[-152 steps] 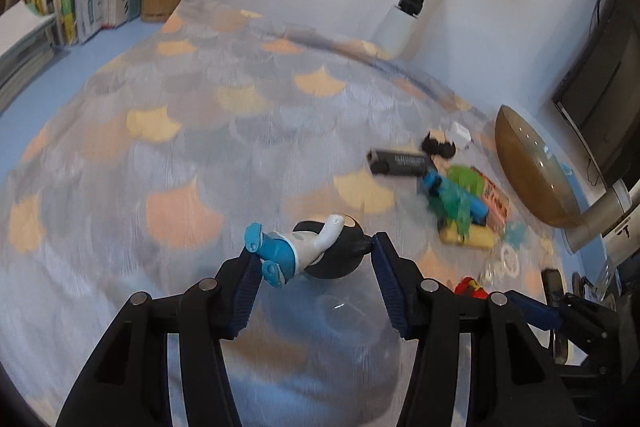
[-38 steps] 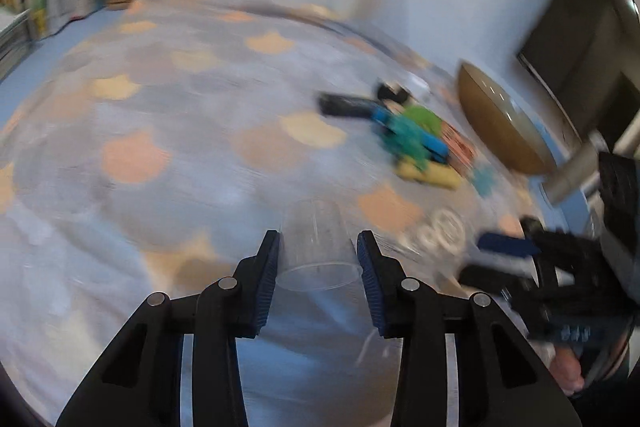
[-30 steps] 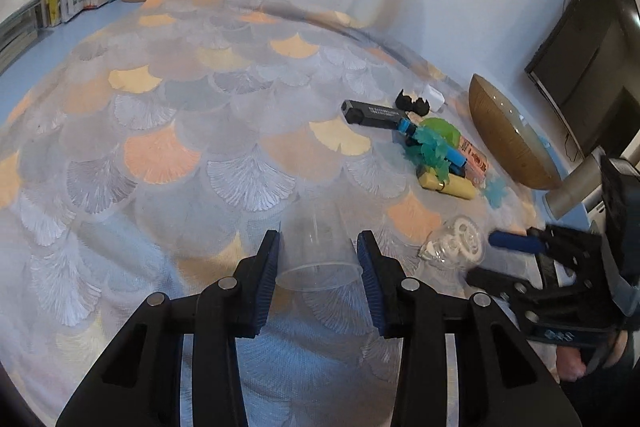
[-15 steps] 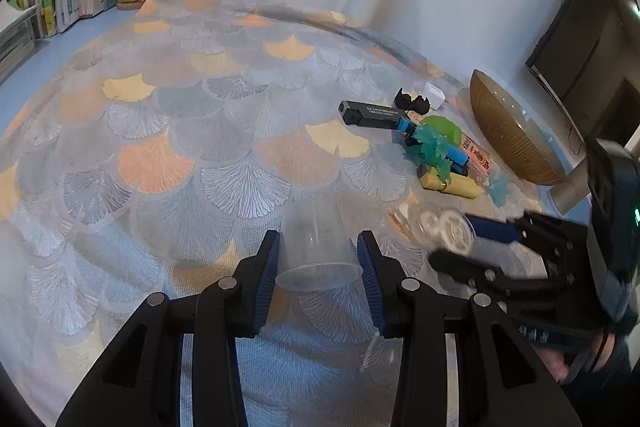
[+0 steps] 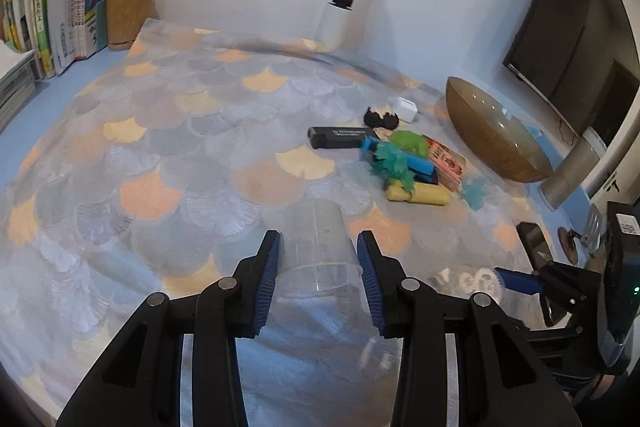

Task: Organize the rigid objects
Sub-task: 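Grasp the clear cup with the left tool while the right tool grasps the gear tape dispenser, then carry the cup and tape dispenser to the amber bowl and release both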

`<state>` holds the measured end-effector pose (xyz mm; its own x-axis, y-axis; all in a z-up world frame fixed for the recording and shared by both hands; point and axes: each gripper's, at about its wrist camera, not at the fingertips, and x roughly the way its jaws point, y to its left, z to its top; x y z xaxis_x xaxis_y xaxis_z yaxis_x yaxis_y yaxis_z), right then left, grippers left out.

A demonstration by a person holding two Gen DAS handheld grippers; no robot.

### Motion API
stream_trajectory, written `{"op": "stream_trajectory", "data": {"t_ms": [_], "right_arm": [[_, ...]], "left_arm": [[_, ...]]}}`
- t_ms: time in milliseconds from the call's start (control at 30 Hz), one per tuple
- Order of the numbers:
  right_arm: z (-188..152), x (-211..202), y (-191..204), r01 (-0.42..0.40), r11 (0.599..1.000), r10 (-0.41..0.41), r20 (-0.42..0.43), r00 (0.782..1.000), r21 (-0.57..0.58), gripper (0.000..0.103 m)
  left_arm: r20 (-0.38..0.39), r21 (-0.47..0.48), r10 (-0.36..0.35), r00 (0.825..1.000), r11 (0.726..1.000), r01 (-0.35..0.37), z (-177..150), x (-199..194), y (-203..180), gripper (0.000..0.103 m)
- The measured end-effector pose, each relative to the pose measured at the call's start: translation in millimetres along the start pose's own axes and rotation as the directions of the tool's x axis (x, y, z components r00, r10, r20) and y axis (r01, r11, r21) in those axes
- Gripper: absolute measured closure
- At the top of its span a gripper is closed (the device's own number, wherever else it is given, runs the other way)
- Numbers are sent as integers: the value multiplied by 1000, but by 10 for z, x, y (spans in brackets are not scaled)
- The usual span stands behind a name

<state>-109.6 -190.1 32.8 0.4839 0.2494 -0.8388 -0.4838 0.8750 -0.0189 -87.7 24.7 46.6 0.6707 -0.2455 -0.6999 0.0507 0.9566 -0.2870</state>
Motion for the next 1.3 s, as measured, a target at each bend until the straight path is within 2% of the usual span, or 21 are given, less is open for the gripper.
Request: {"op": "stream_trajectory", "data": {"t_ms": [200, 333, 500, 567, 633, 733, 867, 967, 1133, 1233, 1267, 1300], "right_arm": [[-125, -184, -206, 47, 998, -47, 7, 999, 34, 53], [-94, -439, -407, 82, 995, -86, 59, 995, 62, 53], [33, -802, -739, 168, 982, -177, 113, 978, 82, 53], [124, -956, -953, 218, 970, -231, 137, 963, 104, 53], [239, -1098, -1246, 269, 951, -292, 153, 944, 154, 53], [364, -1230, -1641, 330, 914, -370, 154, 916, 236, 53], [503, -1195, -2146, 362, 862, -420, 102, 902, 355, 53], [522, -954, -2428, 372, 835, -417, 27, 908, 405, 53], [512, -620, -2595, 367, 838, -380, -50, 923, 404, 53], [484, -548, -2615, 374, 838, -377, -74, 923, 397, 53], [472, -534, -2634, 377, 835, -379, -79, 922, 402, 53], [475, -534, -2651, 376, 832, -380, -75, 922, 408, 53]], "left_arm": [[-11, 19, -29, 1000, 999, 29, -37, 5, -180, 67], [8, 43, -25, 1000, 999, 25, 59, -43, -328, 67], [91, 145, -63, 994, 988, 49, 504, -145, -793, 67], [125, 195, -95, 988, 978, 69, 695, -156, -1035, 67], [128, 224, -152, 980, 967, 121, 940, -71, -1327, 67], [107, 213, -207, 972, 960, 181, 1295, 190, -1681, 67], [75, 240, -232, 970, 948, 209, 1460, 655, -2118, 67], [-7, 276, -222, 975, 937, 215, 1385, 1125, -2406, 67], [-87, 247, -220, 972, 940, 235, 1268, 1547, -2532, 67], [-96, 234, -210, 973, 945, 227, 1242, 1624, -2555, 66], [-92, 223, -214, 973, 947, 229, 1253, 1648, -2556, 62], [-91, 213, -216, 972, 949, 231, 1268, 1646, -2547, 49]]}}
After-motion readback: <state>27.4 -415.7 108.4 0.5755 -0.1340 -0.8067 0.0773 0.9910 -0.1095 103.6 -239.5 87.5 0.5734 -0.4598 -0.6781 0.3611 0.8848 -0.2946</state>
